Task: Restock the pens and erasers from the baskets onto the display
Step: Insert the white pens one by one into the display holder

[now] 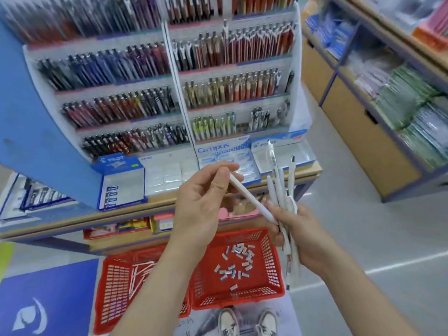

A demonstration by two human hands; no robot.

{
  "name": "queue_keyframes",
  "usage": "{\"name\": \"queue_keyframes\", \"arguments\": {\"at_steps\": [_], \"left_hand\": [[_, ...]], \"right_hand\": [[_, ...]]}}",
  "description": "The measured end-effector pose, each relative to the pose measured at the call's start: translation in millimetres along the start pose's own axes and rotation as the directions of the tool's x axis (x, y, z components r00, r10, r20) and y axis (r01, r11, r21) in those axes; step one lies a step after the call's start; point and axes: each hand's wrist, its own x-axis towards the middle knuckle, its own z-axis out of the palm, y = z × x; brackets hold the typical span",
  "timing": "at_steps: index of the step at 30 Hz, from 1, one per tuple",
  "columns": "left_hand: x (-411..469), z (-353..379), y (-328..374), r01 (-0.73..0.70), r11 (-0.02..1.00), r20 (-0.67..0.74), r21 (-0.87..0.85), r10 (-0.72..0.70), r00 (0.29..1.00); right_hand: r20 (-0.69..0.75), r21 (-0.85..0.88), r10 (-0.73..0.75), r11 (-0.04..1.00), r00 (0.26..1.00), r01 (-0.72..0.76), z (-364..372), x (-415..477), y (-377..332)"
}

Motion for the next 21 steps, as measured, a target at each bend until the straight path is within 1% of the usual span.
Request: {"name": "queue_keyframes", "arguments": {"at_steps": [3,6,8,12,17,21], "left_hand": [[12.8,0.9,3.1,0.014,1.000,0.076,0.014,-0.015,0.997],[22.8,5.6,-0.2,0.024,0.999,0.152,0.043,-0.031,0.988],[27.7,10.2,-6.0,0.029,0.998,0.183,0.058,-0.039,0.982],[36.6,21.6,-24.2,0.012,0.993,0.188,0.120,-0.034,0.982],[54.9,51.6,-53.4,-0.014,0.980,0.139,0.199,-0.014,0.990],[75.1,99.0,-71.1,-0.039,0.970,0.073,0.239,0.022,0.997]], "right_hand": [[-0.077,0.059,-0.023,0.998,0.997,0.027,0.7,4.0,-5.8],[-0.174,0.067,-0.079,0.994,0.982,0.091,-2.5,9.6,-9.2],[-0.230,0.059,-0.087,0.993,0.969,0.103,-7.9,13.9,-10.7],[-0.284,-0.074,-0.129,0.991,0.950,0.112,-26.8,25.7,-12.7],[-0.280,-0.289,-0.234,0.945,0.931,0.150,-65.9,53.0,-18.3],[-0.240,-0.420,-0.267,0.895,0.933,0.148,-111.2,71.6,-32.9]]}}
